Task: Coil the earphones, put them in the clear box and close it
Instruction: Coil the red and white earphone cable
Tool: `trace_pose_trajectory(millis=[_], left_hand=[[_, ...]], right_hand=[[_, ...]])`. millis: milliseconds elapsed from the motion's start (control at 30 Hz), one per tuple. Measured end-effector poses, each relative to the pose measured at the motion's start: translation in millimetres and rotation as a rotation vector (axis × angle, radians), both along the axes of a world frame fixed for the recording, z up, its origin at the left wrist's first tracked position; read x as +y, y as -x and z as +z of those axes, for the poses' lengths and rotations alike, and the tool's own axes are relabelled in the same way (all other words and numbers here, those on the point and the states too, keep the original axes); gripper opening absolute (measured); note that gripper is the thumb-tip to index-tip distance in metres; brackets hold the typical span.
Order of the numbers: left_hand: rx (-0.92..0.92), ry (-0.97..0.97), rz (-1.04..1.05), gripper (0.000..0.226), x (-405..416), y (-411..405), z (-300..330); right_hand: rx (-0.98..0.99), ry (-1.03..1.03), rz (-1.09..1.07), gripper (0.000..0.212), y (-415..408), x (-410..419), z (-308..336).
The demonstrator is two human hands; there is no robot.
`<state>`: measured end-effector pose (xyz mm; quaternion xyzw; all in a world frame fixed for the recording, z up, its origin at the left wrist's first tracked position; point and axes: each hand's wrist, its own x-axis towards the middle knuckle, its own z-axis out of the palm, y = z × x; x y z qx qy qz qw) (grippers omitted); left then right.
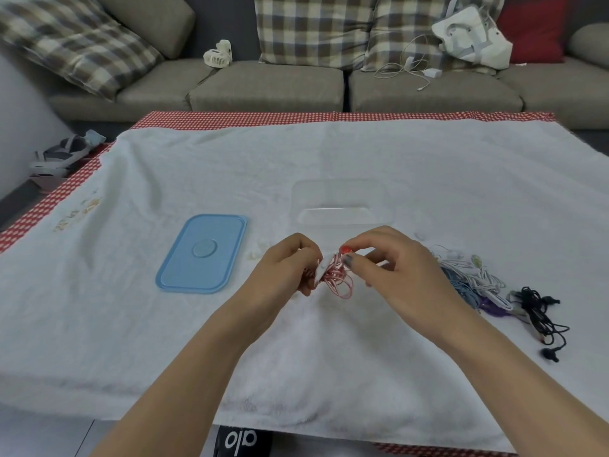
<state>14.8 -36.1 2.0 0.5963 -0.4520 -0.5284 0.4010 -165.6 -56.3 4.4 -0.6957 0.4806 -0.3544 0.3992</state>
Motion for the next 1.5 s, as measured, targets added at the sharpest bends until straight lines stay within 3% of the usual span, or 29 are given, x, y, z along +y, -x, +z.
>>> trace_pose_trajectory(millis=[333,467,533,633,733,833,1067,1167,1367,1500], left_hand=[[0.029,0.0,-0.111,0.006,1,10,-10],[0.017,-0.053,-0.136,0.015,4,7,-6],[-0.136,-0.03,-0.109,0.008,3,-3,-6],[-0.533,0.075,-0.018,0.017,1,-30,-13],[-0.785,0.09,-0.091,0.017,3,-49,-21],[-0.888,0.056,-0.209,0.019,8,-53,-28],[-0.961,0.138,-0.274,0.006,3,-41,-38],[-0.921,0.206,-0.264,0.004,2,-37,-36],[-0.512,0.278,-0.125,0.008,4,-21,-18],[-0.431,0.314,-0.106,0.007,5,-18,-11]], right_hand=[[-0.17,-0.115,-0.02,0.013,-9,2,-4],[-0.213,-0.172,-0.086,0.018,-12,2,-9],[-0.22,-0.218,-0.089,0.021,-12,0,-10],[-0.265,-0.335,-0.104,0.024,-11,-4,-15],[-0.305,-0.423,-0.108,0.023,-12,-6,-18],[-0.334,-0.468,-0.104,0.017,-15,-7,-18],[-0.317,-0.497,-0.073,0.011,-20,-5,-16],[-0.314,-0.483,-0.06,0.012,-21,-4,-14],[-0.259,-0.381,-0.063,0.007,-24,-2,-11],[-0.27,-0.318,-0.053,0.005,-22,0,-8]])
